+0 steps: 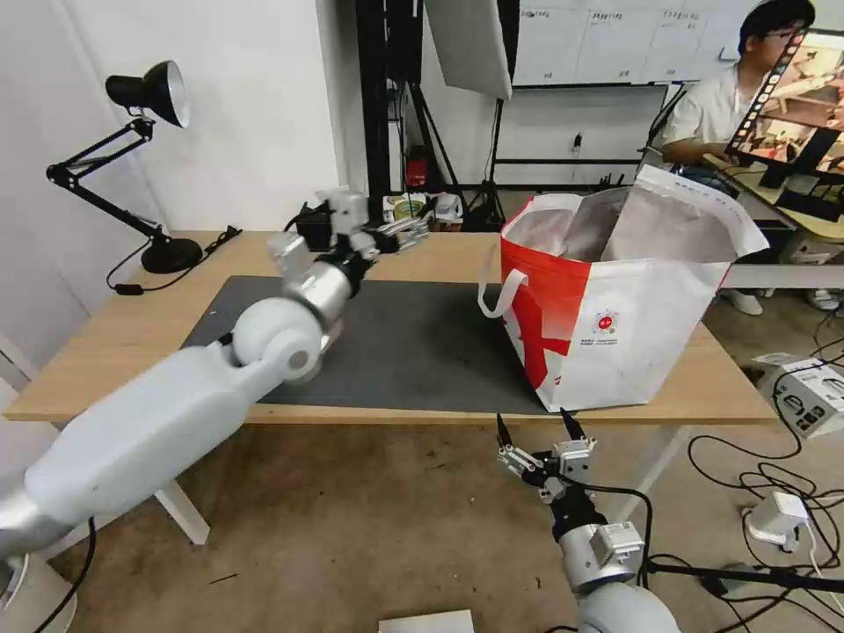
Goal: Pick up the trash from the table and place it into the takeout bag.
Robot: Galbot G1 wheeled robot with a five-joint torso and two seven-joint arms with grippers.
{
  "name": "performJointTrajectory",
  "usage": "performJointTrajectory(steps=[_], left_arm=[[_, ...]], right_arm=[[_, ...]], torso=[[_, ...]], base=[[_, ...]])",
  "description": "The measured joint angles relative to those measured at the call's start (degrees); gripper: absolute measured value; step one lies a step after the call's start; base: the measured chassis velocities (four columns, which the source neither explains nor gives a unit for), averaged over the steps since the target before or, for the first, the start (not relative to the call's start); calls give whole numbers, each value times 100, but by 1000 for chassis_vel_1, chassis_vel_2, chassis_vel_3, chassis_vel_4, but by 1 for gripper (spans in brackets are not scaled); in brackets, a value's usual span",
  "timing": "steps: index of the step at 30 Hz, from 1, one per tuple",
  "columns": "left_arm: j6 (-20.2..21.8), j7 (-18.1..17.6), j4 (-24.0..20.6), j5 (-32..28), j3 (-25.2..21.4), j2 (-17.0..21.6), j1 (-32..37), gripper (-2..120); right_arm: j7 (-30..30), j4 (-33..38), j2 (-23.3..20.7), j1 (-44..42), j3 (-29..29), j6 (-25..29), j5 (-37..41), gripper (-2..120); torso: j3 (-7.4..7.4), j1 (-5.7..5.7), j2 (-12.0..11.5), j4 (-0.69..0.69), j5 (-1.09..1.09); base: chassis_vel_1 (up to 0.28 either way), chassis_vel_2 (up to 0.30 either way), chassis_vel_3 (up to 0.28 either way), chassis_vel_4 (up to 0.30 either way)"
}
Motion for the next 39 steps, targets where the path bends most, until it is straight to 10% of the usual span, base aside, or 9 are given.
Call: performJointTrajectory(steps=[10, 39], left_arm=[[-230, 371, -507, 640, -1923, 495, 2426, 100], [-801, 598, -498, 2020, -4094, -172, 5276, 100]], right_arm=[[0, 0, -1, 0, 0, 0, 0, 100], [-1, 0, 0, 0, 0, 0, 0, 100]], torso=[[0, -1, 0, 4, 2], [0, -1, 0, 1, 1]], base=[[0, 0, 0, 0], [0, 0, 0, 0]])
